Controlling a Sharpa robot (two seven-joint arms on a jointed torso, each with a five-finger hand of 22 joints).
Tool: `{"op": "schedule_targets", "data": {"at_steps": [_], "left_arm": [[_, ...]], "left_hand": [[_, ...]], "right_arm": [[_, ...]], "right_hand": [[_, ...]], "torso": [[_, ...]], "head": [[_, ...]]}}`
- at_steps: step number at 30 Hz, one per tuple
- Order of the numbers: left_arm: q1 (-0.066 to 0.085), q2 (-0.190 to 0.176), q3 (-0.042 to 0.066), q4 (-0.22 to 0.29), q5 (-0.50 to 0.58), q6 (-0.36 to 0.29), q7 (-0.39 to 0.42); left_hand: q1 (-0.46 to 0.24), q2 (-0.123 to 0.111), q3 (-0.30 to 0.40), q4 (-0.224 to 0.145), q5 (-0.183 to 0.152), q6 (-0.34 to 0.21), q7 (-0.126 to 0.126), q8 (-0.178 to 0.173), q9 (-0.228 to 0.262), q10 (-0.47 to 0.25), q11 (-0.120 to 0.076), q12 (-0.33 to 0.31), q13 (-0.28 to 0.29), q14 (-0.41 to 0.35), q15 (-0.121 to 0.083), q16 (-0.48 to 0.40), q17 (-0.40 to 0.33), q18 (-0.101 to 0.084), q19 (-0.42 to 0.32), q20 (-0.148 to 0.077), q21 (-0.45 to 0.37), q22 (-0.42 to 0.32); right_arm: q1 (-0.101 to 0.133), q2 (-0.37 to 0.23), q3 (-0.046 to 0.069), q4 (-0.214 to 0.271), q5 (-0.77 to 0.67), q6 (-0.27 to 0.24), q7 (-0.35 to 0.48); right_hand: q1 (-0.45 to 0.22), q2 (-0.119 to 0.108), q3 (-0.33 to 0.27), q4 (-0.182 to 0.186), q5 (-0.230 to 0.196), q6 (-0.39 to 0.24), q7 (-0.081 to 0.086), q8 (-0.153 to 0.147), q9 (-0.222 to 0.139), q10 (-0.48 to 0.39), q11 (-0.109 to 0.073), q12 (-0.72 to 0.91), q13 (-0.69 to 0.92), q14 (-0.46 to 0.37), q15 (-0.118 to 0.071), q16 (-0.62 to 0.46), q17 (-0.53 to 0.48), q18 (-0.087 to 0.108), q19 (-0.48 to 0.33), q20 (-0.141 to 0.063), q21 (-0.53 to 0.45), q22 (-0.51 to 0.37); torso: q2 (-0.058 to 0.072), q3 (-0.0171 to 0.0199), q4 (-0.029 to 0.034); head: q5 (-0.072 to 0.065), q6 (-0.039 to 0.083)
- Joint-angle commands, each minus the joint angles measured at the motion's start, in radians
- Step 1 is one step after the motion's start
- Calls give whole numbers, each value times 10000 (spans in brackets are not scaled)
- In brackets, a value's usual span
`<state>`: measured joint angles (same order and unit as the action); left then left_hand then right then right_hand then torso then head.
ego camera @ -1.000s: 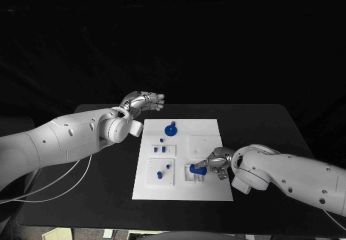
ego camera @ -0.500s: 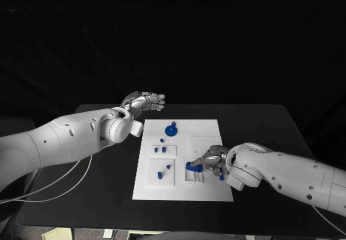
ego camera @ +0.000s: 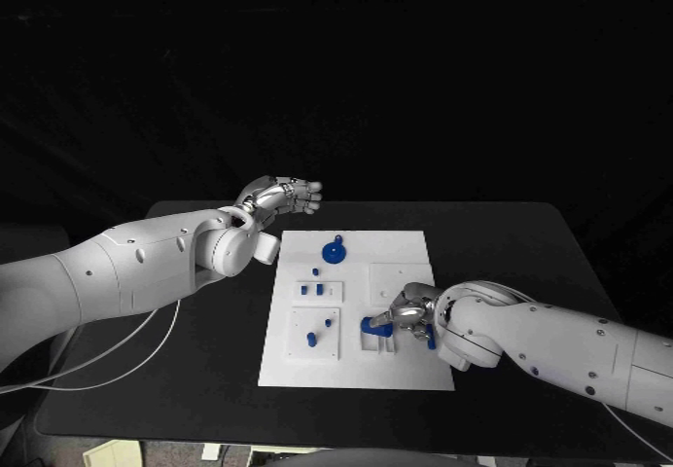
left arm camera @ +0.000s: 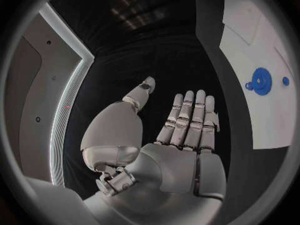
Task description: Assemble the parts on the task board
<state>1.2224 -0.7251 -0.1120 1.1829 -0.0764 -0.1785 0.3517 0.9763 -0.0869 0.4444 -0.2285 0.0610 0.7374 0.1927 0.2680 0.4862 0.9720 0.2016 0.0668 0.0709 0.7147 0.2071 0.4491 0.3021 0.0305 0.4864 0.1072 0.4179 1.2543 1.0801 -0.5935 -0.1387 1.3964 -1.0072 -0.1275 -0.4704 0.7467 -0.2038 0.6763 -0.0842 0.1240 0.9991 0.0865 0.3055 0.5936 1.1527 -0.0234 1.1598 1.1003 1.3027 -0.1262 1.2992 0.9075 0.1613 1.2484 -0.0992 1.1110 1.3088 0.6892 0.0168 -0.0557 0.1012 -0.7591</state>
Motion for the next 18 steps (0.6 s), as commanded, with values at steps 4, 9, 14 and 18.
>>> {"op": "schedule_targets", "data": {"at_steps": [4, 9, 14, 18], "left_arm": [[12, 6, 8, 29, 50, 101, 75], [12, 4, 8, 28, 50, 106, 64], [12, 6, 8, 31, 50, 116, 62], [13, 1, 8, 31, 50, 122, 67]], "left_hand": [[-36, 3, 5, 9, -62, -5, 170, 12, -11, -6, 16, 25, -12, 23, -1, -34, 14, 199, 61, -14, -34, 14], [-38, 2, 4, 10, -62, -5, 170, 13, -12, -7, 16, 25, -13, 21, -1, -36, 14, 199, 62, -13, -36, 16], [-38, 1, 3, 11, -62, -5, 170, 15, -12, -9, 17, 23, -13, 18, 0, -38, 14, 198, 61, -13, -39, 18], [-38, -1, 3, 11, -62, -4, 170, 16, -12, -10, 17, 23, -13, 17, 1, -40, 15, 198, 61, -12, -40, 19]], "right_arm": [[-77, 38, -33, 83, -1389, 50, 172], [-100, 66, -48, 124, -1869, -28, 183], [-115, 67, -65, 186, -2574, -48, 202], [-121, 30, -78, 234, -2591, 18, 205]], "right_hand": [[-32, -47, 16, -51, -13, 29, 18, -68, 12, -28, -8, -75, 17, 12, -60, -87, -2, 1005, -76, -10, -4, 123], [-49, -126, 60, -11, -54, 0, 28, -101, 9, -54, 2, -97, 22, 11, -52, -114, -10, 1005, -78, -16, -29, 107], [-60, -295, 172, 114, -182, -19, 39, -141, 16, -80, 16, -122, 35, 20, -42, -158, -20, 1005, -67, -30, -66, 82], [-72, -435, 270, 271, -379, -19, 46, -166, 30, -83, 19, -137, 48, 32, -36, -184, -19, 1005, -46, -37, -83, 71]], "torso": [[-9, 8, -9], [-10, 9, -8], [-10, 7, -4], [-13, 6, -8]], "head": [[16, -18], [16, -14], [13, -17], [18, -16]]}}
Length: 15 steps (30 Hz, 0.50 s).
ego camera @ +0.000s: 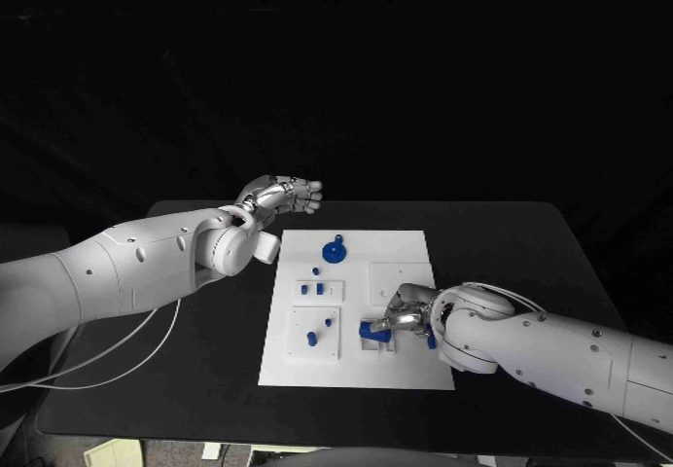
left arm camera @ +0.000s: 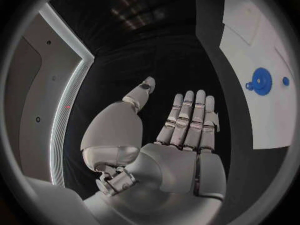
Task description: Assemble the parts on the task board
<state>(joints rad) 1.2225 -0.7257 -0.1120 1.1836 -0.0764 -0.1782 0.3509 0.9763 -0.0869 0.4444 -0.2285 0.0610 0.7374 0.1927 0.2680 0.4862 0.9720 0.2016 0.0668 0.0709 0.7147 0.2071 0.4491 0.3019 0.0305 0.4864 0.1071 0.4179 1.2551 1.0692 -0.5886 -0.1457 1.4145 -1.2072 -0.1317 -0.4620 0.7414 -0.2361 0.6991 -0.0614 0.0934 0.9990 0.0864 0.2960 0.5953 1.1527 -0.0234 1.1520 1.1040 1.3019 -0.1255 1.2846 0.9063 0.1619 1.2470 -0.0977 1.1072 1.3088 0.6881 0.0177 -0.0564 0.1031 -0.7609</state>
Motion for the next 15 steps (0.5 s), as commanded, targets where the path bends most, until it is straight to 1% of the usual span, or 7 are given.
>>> {"op": "schedule_targets", "data": {"at_steps": [1, 4, 9, 15], "left_arm": [[12, 7, 8, 22, 50, 120, 74], [13, 5, 8, 23, 50, 127, 71], [13, 3, 8, 28, 50, 155, 65], [13, -3, 8, 30, 50, 149, 59]], "left_hand": [[-38, -2, 3, 11, -62, -4, 169, 16, -12, -11, 18, 23, -14, 16, 1, -40, 16, 198, 61, -12, -41, 11], [-37, -3, 3, 10, -62, -3, 169, 17, -13, -11, 18, 22, -14, 16, 1, -41, 17, 198, 60, -12, -43, 12], [-37, -8, 2, 10, -62, -5, 170, 17, -14, -14, 19, 21, -14, 12, 2, -44, 17, 198, 59, -11, -46, 14], [-35, -12, 2, 9, -62, -6, 169, 18, -14, -19, 20, 18, -15, 6, 4, -49, 17, 197, 55, -10, -52, 16]], "right_arm": [[-12, -22, -9, 66, -591, 68, 124], [-14, -37, -15, 133, -590, 189, 190], [-18, -74, -16, 205, -578, 301, 190], [-18, -92, -16, 223, -703, 429, 164]], "right_hand": [[-28, -146, 52, 74, -117, -20, 47, -75, 17, -84, 20, -62, 13, 42, -43, -43, -6, 999, -30, -52, -48, 70], [-69, -233, 66, 172, -213, -20, 50, -88, 25, -84, 21, -70, 19, 46, -41, -54, -3, 999, -27, -53, -57, 67], [-227, -316, 22, 368, -273, 17, 43, -88, 50, -59, 16, -73, 27, 62, -43, -54, 13, 999, -15, -42, -51, 76], [-309, -328, -25, 455, -255, 48, 32, -80, 68, -35, 6, -75, 28, 67, -50, -47, 27, 999, -9, -42, -40, 86]], "torso": [[-2, -4, -1], [1, -6, 1], [0, -2, 6], [-1, -7, 0]], "head": [[0, 1], [1, -1], [17, 1], [18, 15]]}}
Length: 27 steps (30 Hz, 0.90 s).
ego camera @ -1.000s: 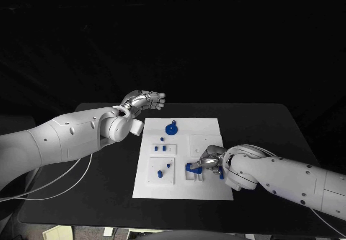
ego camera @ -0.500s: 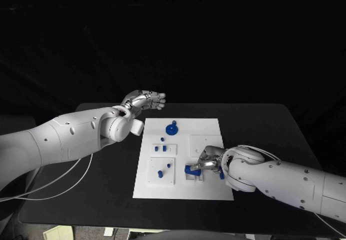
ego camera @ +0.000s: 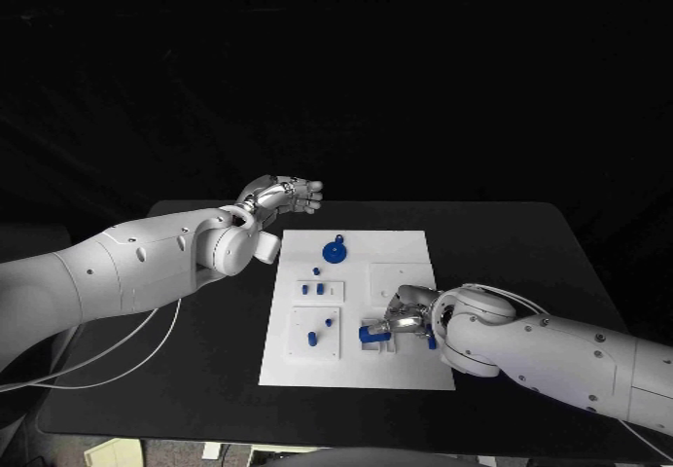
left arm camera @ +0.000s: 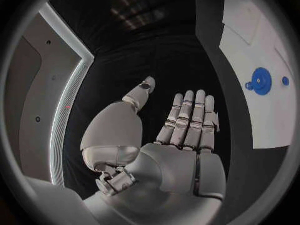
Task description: Assemble the parts on the task board
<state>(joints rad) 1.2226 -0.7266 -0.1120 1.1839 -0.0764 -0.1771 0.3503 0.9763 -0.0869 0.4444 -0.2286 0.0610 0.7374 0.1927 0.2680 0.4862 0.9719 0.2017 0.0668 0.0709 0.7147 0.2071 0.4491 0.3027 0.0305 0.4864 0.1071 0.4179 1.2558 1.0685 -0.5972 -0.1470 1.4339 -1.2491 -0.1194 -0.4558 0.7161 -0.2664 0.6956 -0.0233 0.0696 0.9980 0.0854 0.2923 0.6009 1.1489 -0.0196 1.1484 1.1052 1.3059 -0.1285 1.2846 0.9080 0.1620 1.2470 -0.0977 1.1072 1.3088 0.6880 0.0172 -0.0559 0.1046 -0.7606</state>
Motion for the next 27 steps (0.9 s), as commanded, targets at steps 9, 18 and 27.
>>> {"op": "schedule_targets", "data": {"at_steps": [9, 18, 27], "left_arm": [[12, -14, 8, 30, 49, 124, 59], [12, -20, 8, 30, 49, 112, 57], [12, -6, 8, 24, 49, 120, 58]], "left_hand": [[-32, -11, 3, 9, -62, -5, 169, 21, -15, -21, 21, 18, -16, 4, 6, -52, 11, 196, 53, -8, -58, 14], [-30, -10, 5, 10, -62, -6, 169, 23, -16, -22, 21, 18, -16, 3, 6, -54, 12, 196, 52, -7, -63, 17], [-27, -8, 6, 11, -61, -8, 170, 24, -17, -21, 21, 19, -15, 3, 7, -56, 14, 196, 53, -7, -66, 21]], "right_arm": [[-10, -112, -3, 168, -603, 560, 86], [-10, -146, -10, 293, -802, 740, 91], [-10, -121, -27, 431, -717, 832, 271]], "right_hand": [[-14, 10, 5, 78, -4, 140, 14, -8, 42, 50, -58, -41, 11, 35, -41, -32, 29, 998, 0, -49, -19, 101], [84, -24, -18, 2, 2, 161, 1, -8, 58, 83, -71, -57, 2, 34, -53, -28, 42, 998, -6, -49, -1, 117], [235, 348, -87, -163, 230, 261, -27, 11, 100, 158, -97, -94, -16, 36, -73, -25, 66, 998, -28, -18, 35, 140]], "torso": [[0, 2, -9], [-1, 8, -9], [4, 5, -9]], "head": [[18, -5], [29, -9], [31, -20]]}}
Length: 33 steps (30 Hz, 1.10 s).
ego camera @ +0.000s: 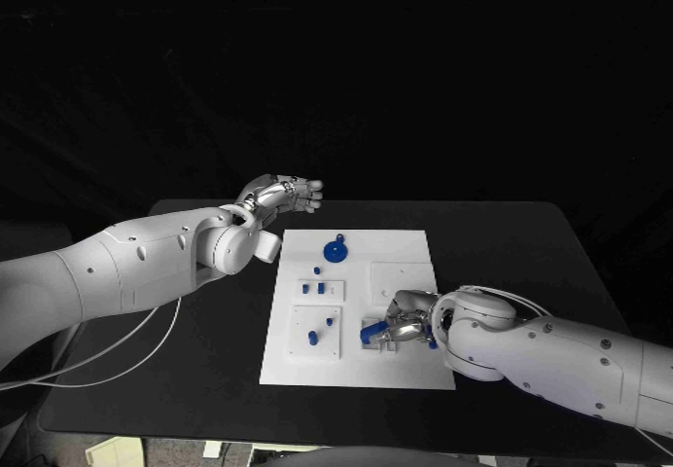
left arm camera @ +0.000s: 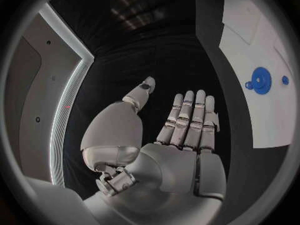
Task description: Assemble the parts on the task board
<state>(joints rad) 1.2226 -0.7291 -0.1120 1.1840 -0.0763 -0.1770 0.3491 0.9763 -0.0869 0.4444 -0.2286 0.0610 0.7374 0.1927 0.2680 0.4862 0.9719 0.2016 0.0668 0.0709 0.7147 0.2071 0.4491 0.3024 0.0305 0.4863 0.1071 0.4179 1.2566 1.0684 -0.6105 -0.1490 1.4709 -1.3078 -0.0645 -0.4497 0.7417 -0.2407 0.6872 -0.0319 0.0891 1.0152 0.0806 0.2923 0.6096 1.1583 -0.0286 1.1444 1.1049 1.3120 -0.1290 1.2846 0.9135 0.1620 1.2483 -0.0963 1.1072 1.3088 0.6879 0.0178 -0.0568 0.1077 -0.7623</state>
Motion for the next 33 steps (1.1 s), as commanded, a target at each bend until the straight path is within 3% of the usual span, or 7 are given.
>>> {"op": "schedule_targets", "data": {"at_steps": [1, 9, 15, 19, 28, 31, 33], "left_arm": [[12, 19, 8, 23, 49, 117, 73], [12, 8, 8, 23, 49, 108, 73], [12, 3, 8, 21, 49, 103, 75], [12, -2, 8, 22, 49, 112, 75], [12, -7, 8, 23, 49, 113, 74], [12, -6, 8, 23, 49, 118, 73], [12, -9, 8, 23, 49, 119, 73]], "left_hand": [[-27, -8, 7, 11, -61, -8, 170, 23, -17, -21, 22, 19, -15, 3, 7, -56, 17, 196, 53, -7, -67, 13], [-27, -7, 7, 13, -62, -10, 170, 24, -18, -22, 22, 19, -15, 4, 7, -56, 19, 195, 53, -6, -72, 17], [-27, -8, 7, 14, -62, -12, 171, 25, -20, -22, 22, 20, -15, 5, 7, -57, 21, 195, 53, -6, -75, 20], [-27, -8, 7, 14, -62, -14, 171, 24, -20, -22, 22, 20, -15, 5, 7, -57, 21, 196, 54, -6, -76, 21], [-30, -12, 4, 16, -63, -24, 175, 20, -23, -22, 22, 20, -15, 5, 8, -58, 23, 195, 54, -5, -80, 24], [-30, -13, 4, 16, -63, -27, 176, 19, -24, -22, 22, 20, -15, 5, 8, -59, 24, 195, 55, -5, -81, 25], [-30, -14, 4, 16, -63, -29, 176, 18, -25, -22, 22, 20, -15, 5, 8, -59, 24, 195, 55, -5, -81, 26]], "right_arm": [[-9, 13, -11, 69, -130, 311, 208], [-9, -54, -40, 66, -465, 304, 163], [-9, -99, -41, 83, -708, 42, 186], [-9, -173, -41, 112, -968, -364, 242], [-9, -206, -39, 100, -1427, -755, 271], [-9, -191, -37, 91, -1935, -925, 269], [-8, -186, -36, 107, -2244, -1028, 309]], "right_hand": [[-13, 124, -23, -108, 48, 96, 18, 9, 16, 71, -8, -58, -14, -25, -69, -25, 15, 998, -45, -27, 40, 143], [16, 282, -90, -235, 81, 120, 13, -6, 23, 85, -13, -77, -14, -28, -74, -28, 25, 998, -66, -8, 52, 148], [-7, 170, -122, -267, 69, 128, 14, -18, 22, 88, -13, -89, -13, -30, -74, -35, 26, 998, -75, 2, 53, 145], [-150, -289, -122, -113, -268, 53, 36, -97, 1, 37, 6, -136, -9, -40, -63, -85, 7, 998, -87, 4, 16, 116], [-621, -472, -891, -168, -252, -332, 151, -318, -16, -241, 114, -193, 62, -111, 32, -204, -11, 998, -249, -44, -112, 86], [-664, -443, -1048, -210, -127, -407, 169, -355, -1, -294, 132, -208, 72, -126, 49, -234, -9, 998, -291, -71, -150, 80], [-729, -368, -1321, -339, 367, -465, 183, -376, 32, -321, 146, -209, 83, -138, 64, -253, 3, 998, -327, -95, -165, 87]], "torso": [[3, -2, 1], [0, -7, 3], [4, -3, 4], [5, -1, 7], [3, -3, 2], [4, -1, 6], [5, -1, 8]], "head": [[0, -4], [8, -12], [19, 2], [20, 9], [26, 21], [30, 25], [29, 25]]}}
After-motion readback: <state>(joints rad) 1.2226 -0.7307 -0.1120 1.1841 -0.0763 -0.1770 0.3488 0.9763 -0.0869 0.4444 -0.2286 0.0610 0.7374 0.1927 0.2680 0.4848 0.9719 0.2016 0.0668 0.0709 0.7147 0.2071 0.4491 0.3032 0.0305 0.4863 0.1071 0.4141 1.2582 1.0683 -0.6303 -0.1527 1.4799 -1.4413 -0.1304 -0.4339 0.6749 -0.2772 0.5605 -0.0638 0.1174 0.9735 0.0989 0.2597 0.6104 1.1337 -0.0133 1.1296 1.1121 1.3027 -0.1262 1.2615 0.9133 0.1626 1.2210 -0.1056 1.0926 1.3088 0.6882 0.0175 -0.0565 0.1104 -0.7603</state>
